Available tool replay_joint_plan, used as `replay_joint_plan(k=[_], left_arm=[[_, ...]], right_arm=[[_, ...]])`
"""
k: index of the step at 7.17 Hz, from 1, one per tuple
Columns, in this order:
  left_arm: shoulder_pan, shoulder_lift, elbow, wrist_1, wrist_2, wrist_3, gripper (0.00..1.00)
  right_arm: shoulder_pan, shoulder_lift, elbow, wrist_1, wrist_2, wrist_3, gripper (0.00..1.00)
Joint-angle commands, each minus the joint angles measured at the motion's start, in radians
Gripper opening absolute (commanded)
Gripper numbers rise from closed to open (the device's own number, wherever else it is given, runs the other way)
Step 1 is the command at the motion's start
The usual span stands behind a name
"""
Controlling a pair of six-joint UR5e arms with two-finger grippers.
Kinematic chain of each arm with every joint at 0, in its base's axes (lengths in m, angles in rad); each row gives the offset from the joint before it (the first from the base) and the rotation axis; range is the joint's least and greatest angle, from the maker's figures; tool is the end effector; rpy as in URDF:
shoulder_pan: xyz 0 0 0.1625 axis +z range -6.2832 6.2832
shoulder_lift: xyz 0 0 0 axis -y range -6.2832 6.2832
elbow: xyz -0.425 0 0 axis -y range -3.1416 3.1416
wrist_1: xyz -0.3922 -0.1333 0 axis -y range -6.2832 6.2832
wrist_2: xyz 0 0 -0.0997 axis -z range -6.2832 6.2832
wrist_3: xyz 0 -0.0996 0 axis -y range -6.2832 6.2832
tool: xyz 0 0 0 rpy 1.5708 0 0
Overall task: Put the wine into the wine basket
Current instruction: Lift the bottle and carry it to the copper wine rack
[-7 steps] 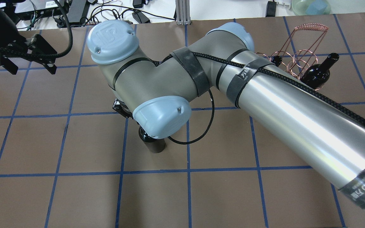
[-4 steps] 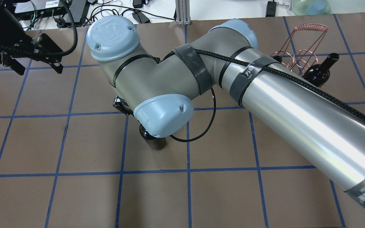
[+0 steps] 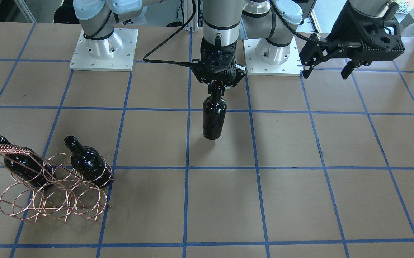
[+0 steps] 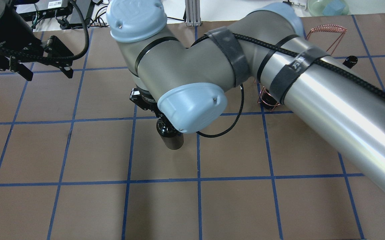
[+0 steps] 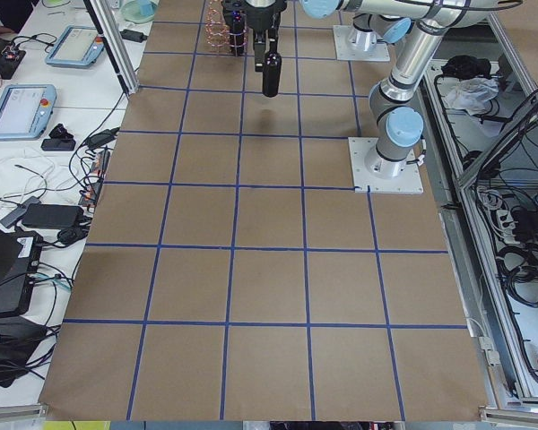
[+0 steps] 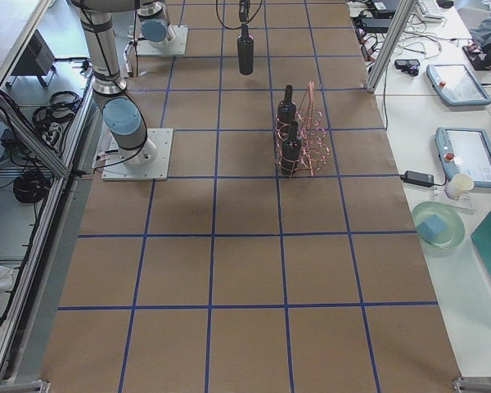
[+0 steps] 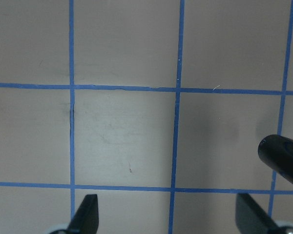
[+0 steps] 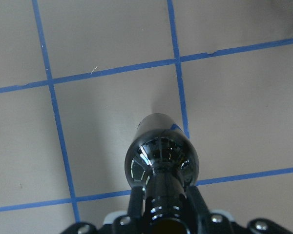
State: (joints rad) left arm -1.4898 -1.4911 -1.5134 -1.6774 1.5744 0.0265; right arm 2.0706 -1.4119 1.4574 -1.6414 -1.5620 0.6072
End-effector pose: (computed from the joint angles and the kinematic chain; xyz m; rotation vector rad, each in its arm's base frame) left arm -0.0955 -0.4666 0.5432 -0.0855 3.1348 -0.0474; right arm 0.3867 -0.4283 0.4672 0.1673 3.1163 -0.0261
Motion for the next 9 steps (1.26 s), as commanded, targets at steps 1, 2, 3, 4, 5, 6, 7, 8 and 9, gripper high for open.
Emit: replay_joint_plan(k=[1,2,3,4,5,6,7,8,9], left_arm=[[-0.078,0.002,-0.011,0.008,0.004,-0.106,1.0],[-0.084,0.005,-0.011,0.01,0.003,-0.114,1.0],[-0.089,0.003,-0.013,0.01,0.001,-0.138,1.0],[-0.099,0.005,-0.013,0.01,0.001,-0.154,1.0],[-0.106,0.008,-0.013,0.01,0.007,-0.145,1.0],[-0.107,0.006,-0.014,0.01,0.004,-0.146,1.0],[-0.109,0.005,-0.014,0.01,0.003,-0.146,1.0],[-0.11,0.005,-0.014,0.01,0.003,-0.146,1.0],[-0.11,0.005,-0.014,0.01,0.001,-0.146,1.0]], right_arm=[[-0.165,-0.121,0.001,0.217,-0.074,-0.364,0.0],[-0.252,-0.157,0.001,0.233,-0.075,-0.427,0.0],[-0.338,-0.165,0.0,0.235,-0.079,-0.567,0.0],[-0.418,-0.17,0.0,0.235,-0.088,-0.646,0.0],[-0.494,-0.174,-0.002,0.232,-0.096,-0.752,0.0],[-0.565,-0.18,-0.005,0.229,-0.092,-0.808,0.0],[-0.62,-0.18,-0.02,0.227,-0.081,-0.828,0.0],[-0.657,-0.18,-0.053,0.227,-0.072,-0.842,0.0],[-0.662,-0.165,-0.08,0.218,-0.058,-0.839,0.0]])
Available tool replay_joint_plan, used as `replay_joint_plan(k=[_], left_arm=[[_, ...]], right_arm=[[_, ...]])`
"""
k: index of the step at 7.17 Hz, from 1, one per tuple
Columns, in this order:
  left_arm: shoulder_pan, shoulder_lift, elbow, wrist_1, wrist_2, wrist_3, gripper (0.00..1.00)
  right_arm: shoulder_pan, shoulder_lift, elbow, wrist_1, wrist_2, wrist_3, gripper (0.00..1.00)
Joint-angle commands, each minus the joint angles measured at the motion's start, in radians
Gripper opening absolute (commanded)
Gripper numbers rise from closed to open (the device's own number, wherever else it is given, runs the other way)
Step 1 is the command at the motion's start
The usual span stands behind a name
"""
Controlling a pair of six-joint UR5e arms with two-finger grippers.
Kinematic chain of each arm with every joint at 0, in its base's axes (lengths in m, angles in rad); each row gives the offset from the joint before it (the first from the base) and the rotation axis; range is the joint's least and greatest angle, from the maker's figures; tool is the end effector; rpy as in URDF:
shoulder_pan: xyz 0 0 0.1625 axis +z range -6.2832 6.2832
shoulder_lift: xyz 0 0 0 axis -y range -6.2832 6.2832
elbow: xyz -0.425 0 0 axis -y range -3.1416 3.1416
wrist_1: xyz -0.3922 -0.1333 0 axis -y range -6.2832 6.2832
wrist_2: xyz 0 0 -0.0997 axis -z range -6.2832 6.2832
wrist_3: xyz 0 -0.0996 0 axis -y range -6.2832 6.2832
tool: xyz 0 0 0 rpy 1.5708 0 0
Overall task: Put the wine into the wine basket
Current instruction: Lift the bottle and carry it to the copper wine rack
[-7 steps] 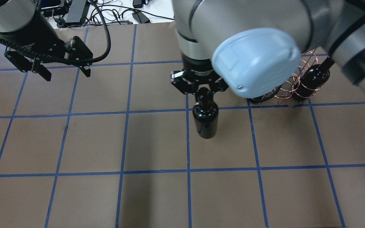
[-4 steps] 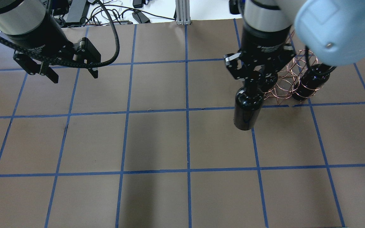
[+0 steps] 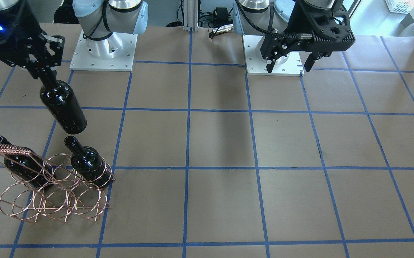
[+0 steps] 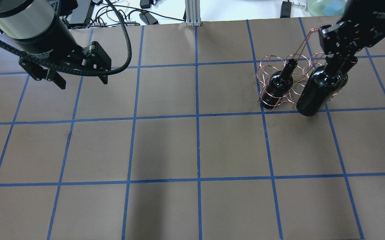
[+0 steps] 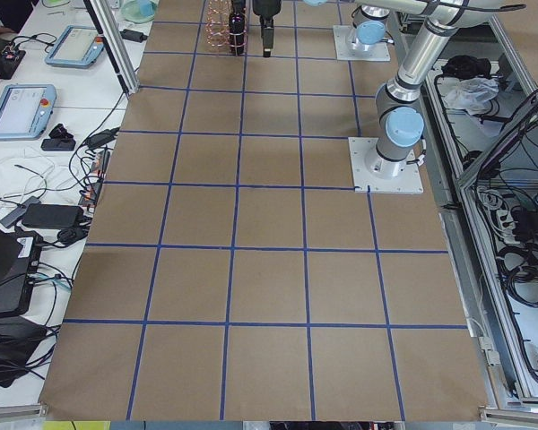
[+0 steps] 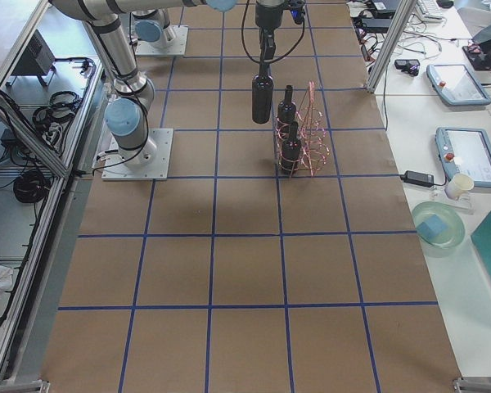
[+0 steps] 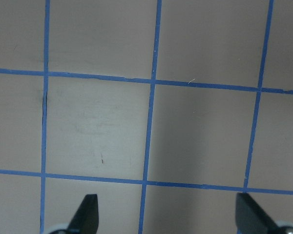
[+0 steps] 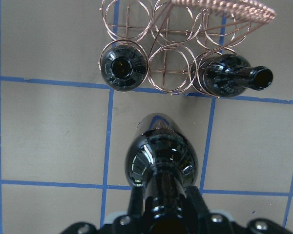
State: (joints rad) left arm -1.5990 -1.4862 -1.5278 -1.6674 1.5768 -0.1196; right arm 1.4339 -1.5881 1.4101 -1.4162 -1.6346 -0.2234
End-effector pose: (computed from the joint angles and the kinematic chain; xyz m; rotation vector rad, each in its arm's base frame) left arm -0.1455 -0.4519 0.5394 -0.1435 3.1342 -0.0492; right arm 0.0602 -0.4935 0.5598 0.1318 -3.0718 0.0178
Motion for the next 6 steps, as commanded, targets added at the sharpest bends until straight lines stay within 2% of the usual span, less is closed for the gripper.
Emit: replay_joint_plan(k=[1,3,5,6], left_arm=[[-0.001,0.0,0.0,0.0,-0.004,0.0,1.0],[-0.001,-0.002,0.0,0.0,-0.004,0.0,1.0],[-0.001,0.0,0.0,-0.002,-0.023,-0.002,1.0],[-0.001,0.0,0.0,-0.002,-0.023,-0.002,1.0]], right_arm=[[-0.036,0.057,-0.051,-0.042,0.053,-0.005,0.0],[-0.069,0.103,-0.069,-0.073,0.058,-0.016,0.0],[-0.095,0.128,-0.072,-0.113,0.117,-0.01,0.0],[-0.095,0.137,-0.071,-0.119,0.116,-0.011,0.0]])
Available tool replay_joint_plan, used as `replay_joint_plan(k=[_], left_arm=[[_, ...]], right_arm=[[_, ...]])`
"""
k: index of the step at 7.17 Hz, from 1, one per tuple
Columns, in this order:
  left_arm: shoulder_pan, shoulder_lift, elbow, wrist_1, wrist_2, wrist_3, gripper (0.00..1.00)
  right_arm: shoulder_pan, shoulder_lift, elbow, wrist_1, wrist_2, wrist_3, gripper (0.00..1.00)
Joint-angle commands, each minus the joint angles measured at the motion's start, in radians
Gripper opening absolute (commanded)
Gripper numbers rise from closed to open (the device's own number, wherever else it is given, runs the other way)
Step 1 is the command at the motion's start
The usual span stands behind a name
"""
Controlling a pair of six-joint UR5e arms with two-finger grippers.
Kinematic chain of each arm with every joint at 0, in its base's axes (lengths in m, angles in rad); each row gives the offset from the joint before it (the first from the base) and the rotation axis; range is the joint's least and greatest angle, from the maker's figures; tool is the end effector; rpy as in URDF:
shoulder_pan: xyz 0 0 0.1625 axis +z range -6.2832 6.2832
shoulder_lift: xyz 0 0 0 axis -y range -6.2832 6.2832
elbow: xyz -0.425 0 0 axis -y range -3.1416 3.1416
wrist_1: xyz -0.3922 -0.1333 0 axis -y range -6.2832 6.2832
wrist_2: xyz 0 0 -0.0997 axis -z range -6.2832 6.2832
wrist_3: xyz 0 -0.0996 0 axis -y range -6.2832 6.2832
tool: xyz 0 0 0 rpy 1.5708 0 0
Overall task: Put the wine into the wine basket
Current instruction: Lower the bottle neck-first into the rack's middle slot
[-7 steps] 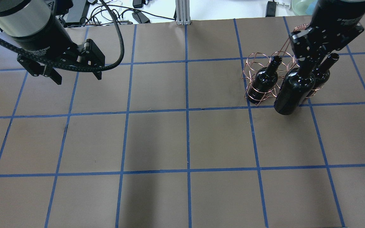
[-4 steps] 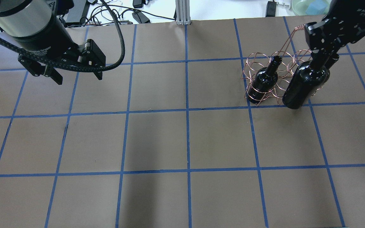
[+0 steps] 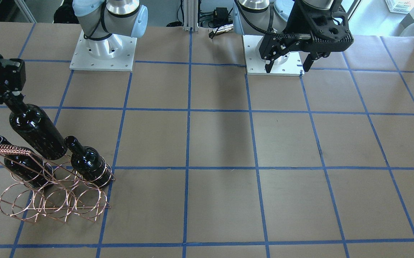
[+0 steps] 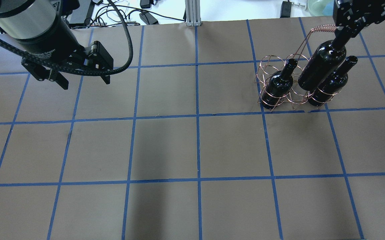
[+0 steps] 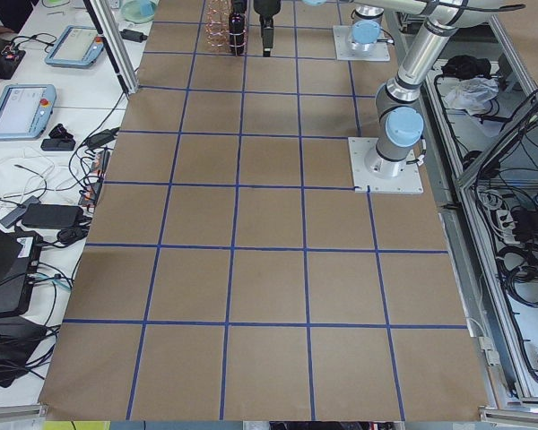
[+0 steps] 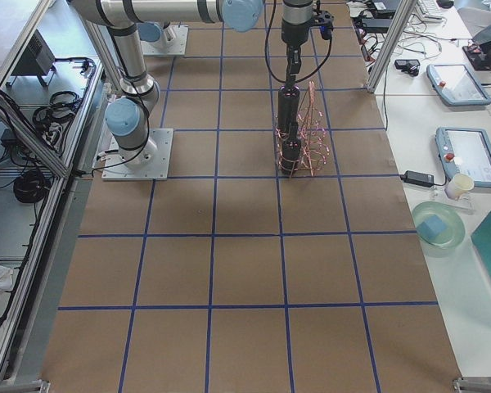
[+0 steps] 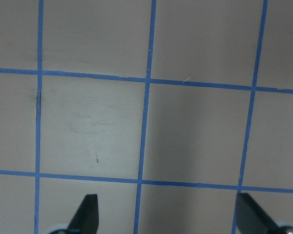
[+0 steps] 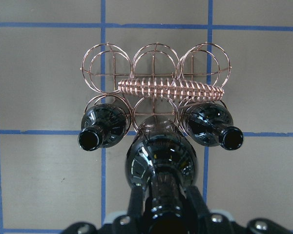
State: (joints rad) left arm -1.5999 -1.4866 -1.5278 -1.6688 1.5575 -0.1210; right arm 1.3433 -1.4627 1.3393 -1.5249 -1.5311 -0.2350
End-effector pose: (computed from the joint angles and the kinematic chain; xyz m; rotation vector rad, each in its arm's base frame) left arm -0.1478 -0.4517 0.5391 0.1433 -3.1226 0.0439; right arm 0.0114 -0.5592 0.5418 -0.0141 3.1179 -0.1319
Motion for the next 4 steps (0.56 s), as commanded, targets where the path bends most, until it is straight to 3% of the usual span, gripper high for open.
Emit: replay_joint_plan(k=[1,4], left_arm=[[0.0,-0.001,-0.002,0.0,-0.005,0.0,1.0],[0.0,-0.007,-0.002,0.003,-0.002,0.003,1.0]], right_arm=[[-0.004,0.025,0.003,-0.02,0.006,-0.001,0.0],[-0.004,0.056,0.014,-0.043,0.002,0.006,0.0]])
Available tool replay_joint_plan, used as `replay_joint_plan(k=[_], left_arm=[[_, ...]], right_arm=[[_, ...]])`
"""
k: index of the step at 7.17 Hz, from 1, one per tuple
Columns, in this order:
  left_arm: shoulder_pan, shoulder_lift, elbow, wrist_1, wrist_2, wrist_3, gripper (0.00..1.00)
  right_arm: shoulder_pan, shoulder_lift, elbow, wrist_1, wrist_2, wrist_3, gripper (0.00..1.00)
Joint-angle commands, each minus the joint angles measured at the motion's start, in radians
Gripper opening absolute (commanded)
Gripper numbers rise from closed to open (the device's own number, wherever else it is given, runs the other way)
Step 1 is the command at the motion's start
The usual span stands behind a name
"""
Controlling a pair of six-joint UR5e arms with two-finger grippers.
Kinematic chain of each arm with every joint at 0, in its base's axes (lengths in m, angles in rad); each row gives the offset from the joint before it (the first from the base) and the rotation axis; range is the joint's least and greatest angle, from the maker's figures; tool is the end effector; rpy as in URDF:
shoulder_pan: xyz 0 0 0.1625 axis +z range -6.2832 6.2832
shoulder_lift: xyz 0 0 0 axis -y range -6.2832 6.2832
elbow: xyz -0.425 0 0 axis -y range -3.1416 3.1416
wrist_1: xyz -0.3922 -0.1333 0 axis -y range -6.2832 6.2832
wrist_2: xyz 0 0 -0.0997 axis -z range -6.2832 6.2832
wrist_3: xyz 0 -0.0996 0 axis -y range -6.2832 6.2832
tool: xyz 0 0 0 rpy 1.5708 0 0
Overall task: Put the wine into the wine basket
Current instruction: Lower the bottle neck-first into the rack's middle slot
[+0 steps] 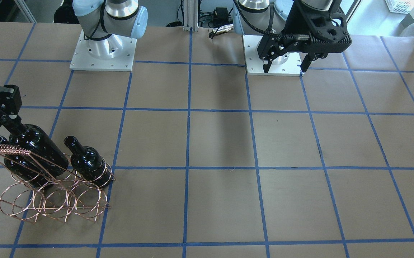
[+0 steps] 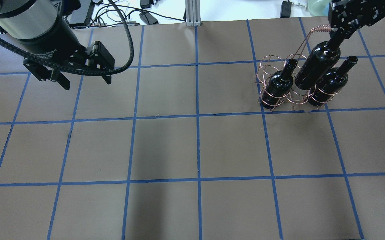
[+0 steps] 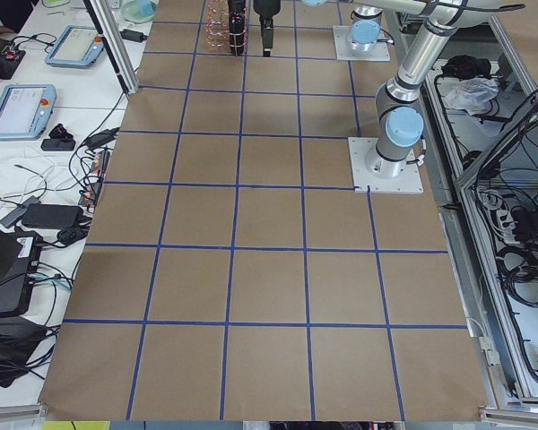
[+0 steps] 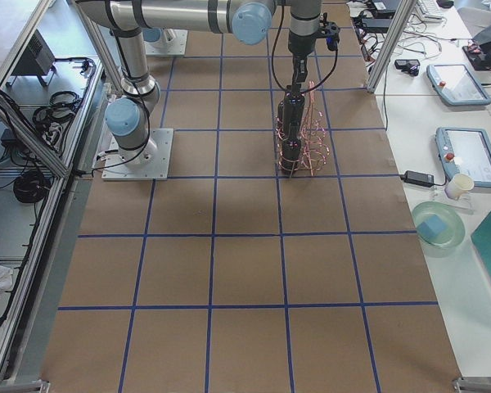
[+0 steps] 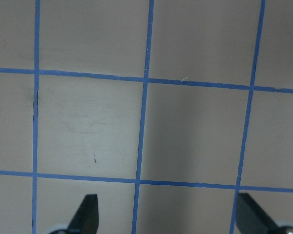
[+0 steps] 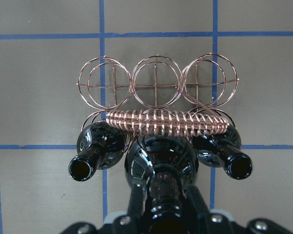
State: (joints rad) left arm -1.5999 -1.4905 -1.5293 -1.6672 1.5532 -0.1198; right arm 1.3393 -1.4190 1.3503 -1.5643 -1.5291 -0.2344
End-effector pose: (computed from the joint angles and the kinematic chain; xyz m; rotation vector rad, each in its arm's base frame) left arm -0.1483 -0.4533 0.5368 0.1412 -3.1187 0.0375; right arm 0.0050 -0.5778 0.5164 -0.0065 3.1135 -0.1092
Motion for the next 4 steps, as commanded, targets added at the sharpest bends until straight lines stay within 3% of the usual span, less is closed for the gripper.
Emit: replay_joint_plan(k=[1,4], left_arm=[[0.0,-0.007,0.001,0.001,0.004,0.002,1.0],[-0.002,-0.008,0.001,0.004,0.013,0.061,1.0]], right_arm=[[0.0,0.017,0.003,-0.003,0.0,0.004,0.0],[0.0,0.028,0.05,-0.078,0.0,0.003,0.0]])
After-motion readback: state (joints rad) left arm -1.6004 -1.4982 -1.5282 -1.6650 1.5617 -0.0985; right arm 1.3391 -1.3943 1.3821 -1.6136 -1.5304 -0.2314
